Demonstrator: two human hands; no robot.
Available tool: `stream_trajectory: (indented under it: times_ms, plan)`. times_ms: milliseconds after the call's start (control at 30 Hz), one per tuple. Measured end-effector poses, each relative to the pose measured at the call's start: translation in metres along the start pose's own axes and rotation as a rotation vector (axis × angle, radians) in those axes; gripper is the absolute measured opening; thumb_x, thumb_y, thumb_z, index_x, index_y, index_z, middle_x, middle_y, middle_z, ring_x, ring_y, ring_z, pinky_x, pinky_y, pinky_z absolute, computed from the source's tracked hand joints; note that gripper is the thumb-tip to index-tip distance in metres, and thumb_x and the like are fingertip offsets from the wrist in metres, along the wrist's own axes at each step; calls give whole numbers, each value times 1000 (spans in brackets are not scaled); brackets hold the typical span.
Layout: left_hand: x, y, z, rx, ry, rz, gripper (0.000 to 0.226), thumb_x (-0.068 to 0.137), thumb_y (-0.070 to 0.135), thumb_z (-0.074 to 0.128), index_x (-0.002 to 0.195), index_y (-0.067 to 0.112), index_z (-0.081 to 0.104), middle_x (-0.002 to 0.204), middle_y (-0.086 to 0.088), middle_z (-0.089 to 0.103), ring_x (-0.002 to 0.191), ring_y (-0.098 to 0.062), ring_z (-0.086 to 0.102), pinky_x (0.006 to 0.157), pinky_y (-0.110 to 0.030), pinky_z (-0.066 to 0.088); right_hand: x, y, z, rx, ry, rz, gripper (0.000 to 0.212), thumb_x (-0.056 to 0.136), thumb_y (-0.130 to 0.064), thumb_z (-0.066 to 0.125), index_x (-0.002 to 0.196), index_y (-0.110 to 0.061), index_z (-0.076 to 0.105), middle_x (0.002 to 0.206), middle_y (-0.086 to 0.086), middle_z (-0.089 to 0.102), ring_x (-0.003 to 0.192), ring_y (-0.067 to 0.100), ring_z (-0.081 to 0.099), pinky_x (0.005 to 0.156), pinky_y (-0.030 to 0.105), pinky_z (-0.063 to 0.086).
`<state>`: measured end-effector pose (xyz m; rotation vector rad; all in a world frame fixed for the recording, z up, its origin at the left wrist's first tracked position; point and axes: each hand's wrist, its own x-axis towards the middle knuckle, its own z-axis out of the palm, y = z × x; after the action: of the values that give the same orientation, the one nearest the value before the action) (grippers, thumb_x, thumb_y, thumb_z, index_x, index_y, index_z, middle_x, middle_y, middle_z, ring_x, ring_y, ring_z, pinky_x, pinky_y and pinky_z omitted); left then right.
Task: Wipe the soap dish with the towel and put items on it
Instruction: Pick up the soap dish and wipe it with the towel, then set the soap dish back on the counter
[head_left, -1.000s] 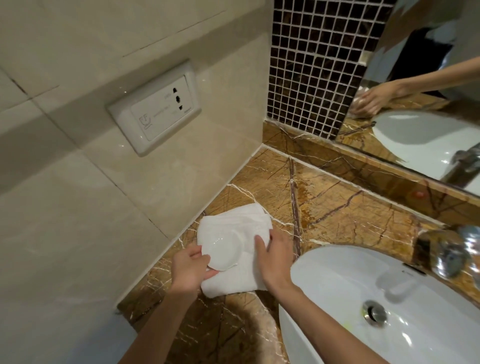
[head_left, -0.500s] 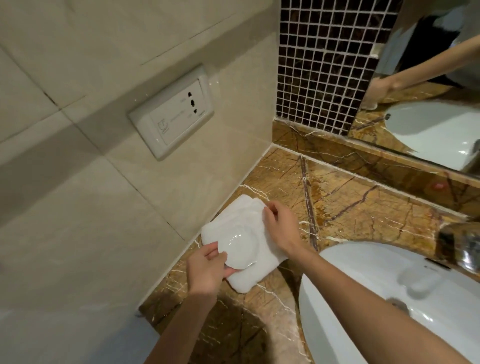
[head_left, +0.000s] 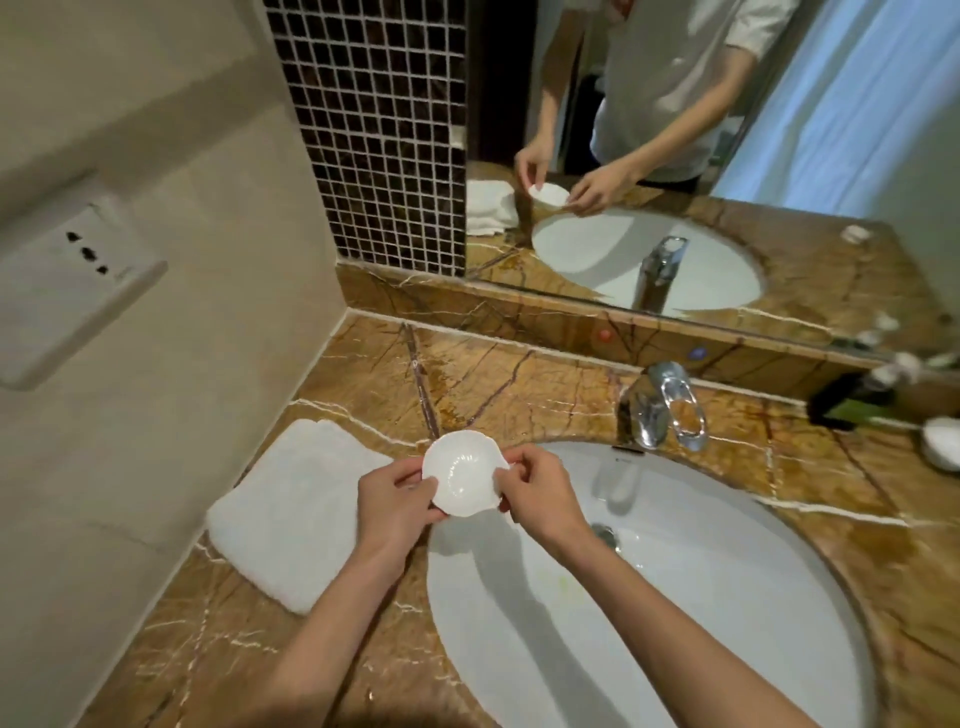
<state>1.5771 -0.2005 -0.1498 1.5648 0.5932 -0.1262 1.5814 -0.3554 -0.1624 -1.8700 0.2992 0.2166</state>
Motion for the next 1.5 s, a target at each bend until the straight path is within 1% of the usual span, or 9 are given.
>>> stream_trajectory:
  times_ms: [200, 367, 567, 667, 800, 967, 1100, 1233, 1500]
  plan:
    - [-31, -5, 83, 110, -246, 52, 31, 82, -15, 52, 102, 4, 68, 97, -13, 67, 74, -17, 65, 46, -22, 55, -26, 28, -88, 25, 158, 191, 10, 77, -5, 55, 86, -7, 58, 58, 5, 59, 38, 11, 54, 38, 19, 36]
    - [-66, -15, 150, 180, -364, 53, 31, 77, -14, 51, 98, 1, 68, 94, -14, 68, 75, -23, 67, 47, -26, 55, -50, 58, -161, -19, 225, 245, 8, 78, -6, 54, 81, -13, 54, 75, 12, 61, 62, 26, 57, 50, 27, 38]
    - [-106, -29, 229, 223, -388, -57, 25, 73, -13, 51, 88, 3, 64, 74, -16, 68, 47, -27, 63, 55, -46, 58, -68, 88, -242, -58, 246, 246, 13, 78, -2, 51, 86, -9, 58, 58, 5, 57, 37, 9, 48, 42, 20, 34]
    - [-119, -32, 268, 264, -414, -50, 20, 79, 2, 61, 97, 10, 60, 87, -17, 67, 61, -28, 66, 45, -30, 53, -68, 101, -281, -113, 223, 203, 21, 81, 0, 49, 92, -6, 67, 67, 7, 58, 59, 19, 50, 55, 25, 38]
    - [-125, -38, 311, 428, -542, -20, 24, 86, 29, 64, 103, 13, 64, 92, -17, 69, 63, -28, 68, 46, -32, 55, -65, 116, -326, -243, 156, 135, 26, 90, -3, 49, 105, -11, 68, 90, 8, 69, 81, 23, 61, 65, 30, 45]
    - [-125, -46, 339, 540, -585, -16, 11, 90, 20, 57, 88, 10, 62, 80, -17, 67, 54, -24, 68, 50, -40, 59, -53, 131, -356, -340, 136, 91, 28, 95, -6, 49, 117, -10, 65, 117, 9, 67, 103, 24, 61, 92, 36, 48]
    - [-126, -52, 351, 434, -502, -3, 13, 91, 14, 53, 85, 4, 57, 78, -17, 66, 53, -22, 69, 45, -35, 56, -41, 138, -354, -226, 236, 156, 34, 95, -16, 55, 129, -11, 55, 123, 7, 62, 109, 22, 57, 94, 38, 49]
    - [-117, -49, 366, 313, -402, -35, 5, 88, 7, 54, 85, 5, 53, 80, -16, 66, 59, -22, 70, 46, -35, 56, -29, 140, -346, -125, 311, 243, 8, 94, -16, 55, 96, -13, 63, 84, 3, 66, 67, 18, 63, 50, 24, 46]
    - [-95, -37, 396, 372, -462, -151, 8, 92, 7, 55, 85, 4, 52, 73, -15, 68, 50, -16, 67, 42, -31, 57, 20, 138, -356, -173, 344, 315, 24, 92, -12, 57, 69, -11, 62, 80, 13, 63, 79, 28, 62, 62, 29, 45]
